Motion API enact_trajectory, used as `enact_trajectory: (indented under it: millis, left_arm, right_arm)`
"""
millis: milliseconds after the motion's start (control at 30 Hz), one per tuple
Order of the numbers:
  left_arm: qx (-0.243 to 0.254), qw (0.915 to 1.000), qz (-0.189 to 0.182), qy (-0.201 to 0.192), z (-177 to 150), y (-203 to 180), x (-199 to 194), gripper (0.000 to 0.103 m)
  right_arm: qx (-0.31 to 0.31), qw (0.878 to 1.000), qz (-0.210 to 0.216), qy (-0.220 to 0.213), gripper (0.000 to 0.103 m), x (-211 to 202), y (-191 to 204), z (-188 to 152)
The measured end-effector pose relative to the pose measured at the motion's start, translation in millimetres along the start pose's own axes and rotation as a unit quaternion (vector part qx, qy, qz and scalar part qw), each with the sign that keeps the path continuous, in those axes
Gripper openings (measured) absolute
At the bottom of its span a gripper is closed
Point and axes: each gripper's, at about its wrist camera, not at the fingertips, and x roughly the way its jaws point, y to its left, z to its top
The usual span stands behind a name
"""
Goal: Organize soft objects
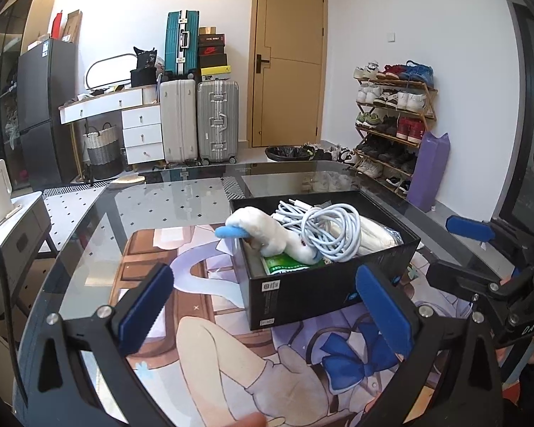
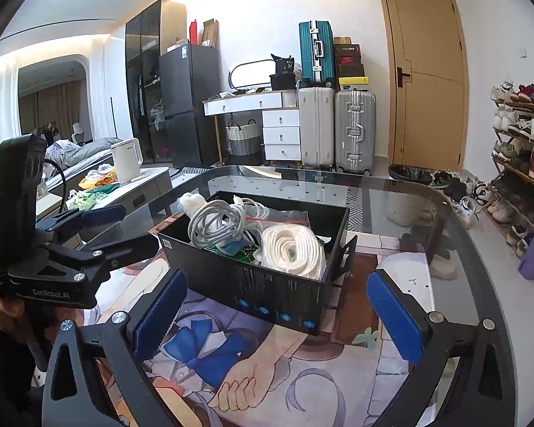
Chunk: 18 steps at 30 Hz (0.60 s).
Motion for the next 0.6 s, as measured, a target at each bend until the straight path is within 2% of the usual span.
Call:
enact_trajectory:
  millis: [600]
  left_arm:
    - [-0.002,0.9997,0.006,-0.022,-7.9,-1.5,-5.3,0.103]
  right_arm:
    - [-0.025,0.998,-0.027,-0.053,0.102,-19.0,4.4,-10.5]
